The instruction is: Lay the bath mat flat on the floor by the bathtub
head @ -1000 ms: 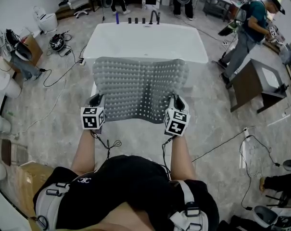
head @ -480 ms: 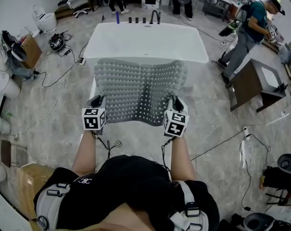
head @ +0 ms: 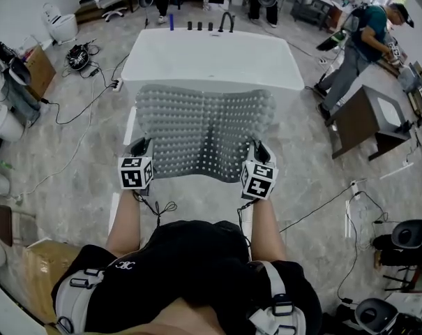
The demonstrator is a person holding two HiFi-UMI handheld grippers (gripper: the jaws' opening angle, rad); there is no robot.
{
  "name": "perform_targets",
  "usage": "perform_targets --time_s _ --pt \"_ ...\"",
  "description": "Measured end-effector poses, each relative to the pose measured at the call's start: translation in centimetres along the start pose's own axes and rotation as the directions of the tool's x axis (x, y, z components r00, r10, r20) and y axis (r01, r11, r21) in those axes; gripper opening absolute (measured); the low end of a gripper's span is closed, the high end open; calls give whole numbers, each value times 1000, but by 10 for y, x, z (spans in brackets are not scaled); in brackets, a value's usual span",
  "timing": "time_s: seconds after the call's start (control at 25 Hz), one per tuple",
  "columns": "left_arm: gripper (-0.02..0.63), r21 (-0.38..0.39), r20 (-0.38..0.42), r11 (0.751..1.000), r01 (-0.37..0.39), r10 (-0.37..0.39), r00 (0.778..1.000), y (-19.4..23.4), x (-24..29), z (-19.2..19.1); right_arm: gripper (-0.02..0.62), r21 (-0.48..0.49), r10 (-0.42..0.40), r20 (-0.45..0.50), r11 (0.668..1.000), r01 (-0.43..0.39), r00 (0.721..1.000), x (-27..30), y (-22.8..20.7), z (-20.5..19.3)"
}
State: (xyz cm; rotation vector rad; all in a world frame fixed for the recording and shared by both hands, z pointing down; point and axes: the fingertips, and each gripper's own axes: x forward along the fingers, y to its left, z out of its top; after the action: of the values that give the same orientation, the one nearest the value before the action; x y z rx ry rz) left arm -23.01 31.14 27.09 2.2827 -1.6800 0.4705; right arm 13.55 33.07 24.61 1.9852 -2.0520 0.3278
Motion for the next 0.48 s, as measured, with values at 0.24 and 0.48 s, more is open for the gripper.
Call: perform_targets --time_s 0.24,0.48 --pt "54 -16 -11 1000 2 -2 1000 25 3 -14 52 10 -6 -11 1000 6 1000 10 23 -8" --pt "55 -28 -7 1000 -10 9 1000 46 17 -6 54 15 -2 4 1000 2 1000 33 28 5"
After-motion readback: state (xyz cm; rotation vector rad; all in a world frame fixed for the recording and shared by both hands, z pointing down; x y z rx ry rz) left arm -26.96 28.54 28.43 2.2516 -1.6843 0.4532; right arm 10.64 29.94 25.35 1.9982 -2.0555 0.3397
